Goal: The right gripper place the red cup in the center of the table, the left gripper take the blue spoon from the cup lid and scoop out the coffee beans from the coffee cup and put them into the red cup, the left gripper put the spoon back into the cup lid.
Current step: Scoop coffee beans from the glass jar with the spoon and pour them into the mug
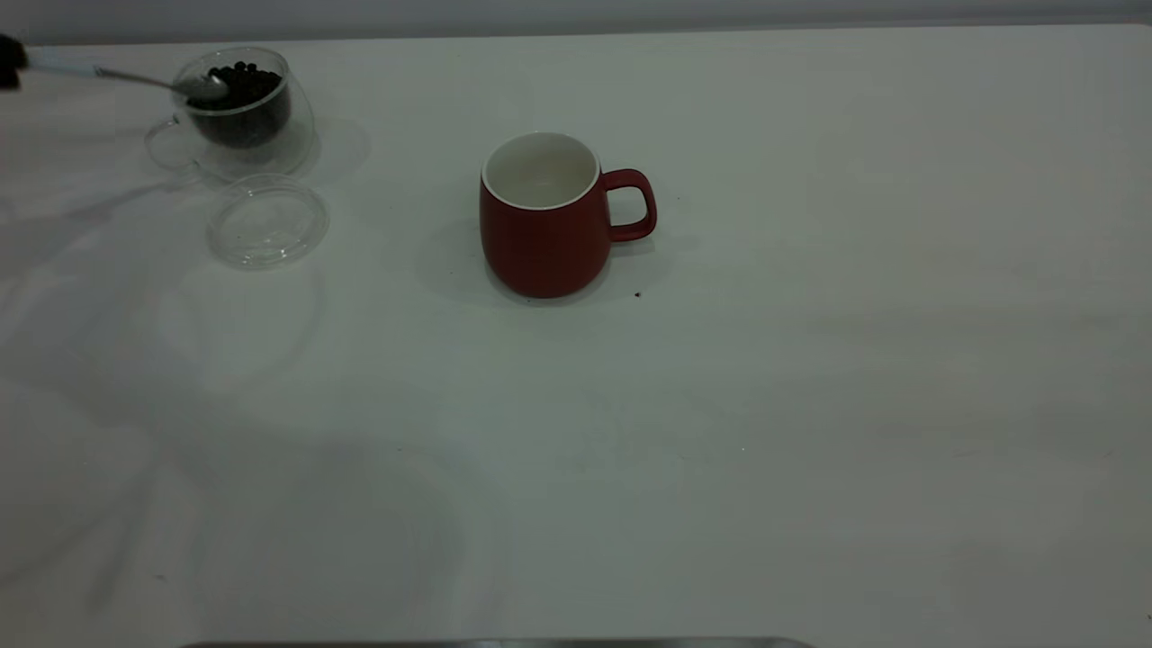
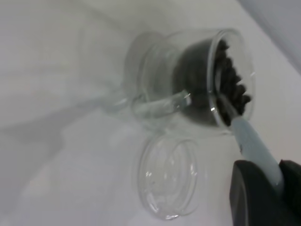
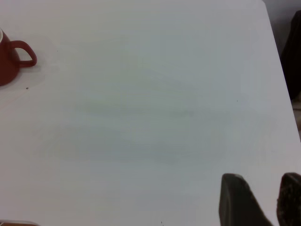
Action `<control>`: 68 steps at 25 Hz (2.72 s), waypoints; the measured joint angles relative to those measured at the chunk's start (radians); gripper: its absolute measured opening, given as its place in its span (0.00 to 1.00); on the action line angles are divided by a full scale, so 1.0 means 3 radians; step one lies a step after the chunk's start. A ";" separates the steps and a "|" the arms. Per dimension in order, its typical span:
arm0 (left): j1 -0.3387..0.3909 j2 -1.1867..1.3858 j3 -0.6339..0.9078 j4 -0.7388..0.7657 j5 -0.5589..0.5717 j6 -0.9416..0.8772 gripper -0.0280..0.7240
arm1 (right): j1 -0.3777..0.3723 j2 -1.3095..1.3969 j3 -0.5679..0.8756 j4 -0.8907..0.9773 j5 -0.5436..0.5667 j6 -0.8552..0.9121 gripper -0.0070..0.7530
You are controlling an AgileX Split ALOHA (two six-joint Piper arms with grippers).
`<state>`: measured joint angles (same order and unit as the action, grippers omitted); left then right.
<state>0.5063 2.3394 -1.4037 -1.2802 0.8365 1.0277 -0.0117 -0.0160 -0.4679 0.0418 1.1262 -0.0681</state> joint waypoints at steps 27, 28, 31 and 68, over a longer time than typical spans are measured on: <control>0.0098 0.0245 -0.0004 -0.0309 0.0339 0.0130 0.20 | 0.0000 0.0000 0.0000 0.0000 0.0000 0.0000 0.33; 0.0098 0.0245 -0.0004 -0.0309 0.0357 0.0130 0.20 | 0.0000 0.0000 0.0000 0.0000 0.0000 0.0000 0.33; 0.0098 0.0245 -0.0004 -0.0312 0.0433 0.0130 0.20 | 0.0000 0.0000 0.0000 0.0000 0.0000 0.0000 0.33; 0.0240 0.0245 -0.0004 -0.0318 0.1011 -0.0024 0.20 | 0.0000 0.0000 0.0000 0.0000 0.0000 0.0000 0.33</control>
<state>0.5783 2.4131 -1.4048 -1.3755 1.1397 1.0207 -0.0117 -0.0160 -0.4679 0.0418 1.1262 -0.0681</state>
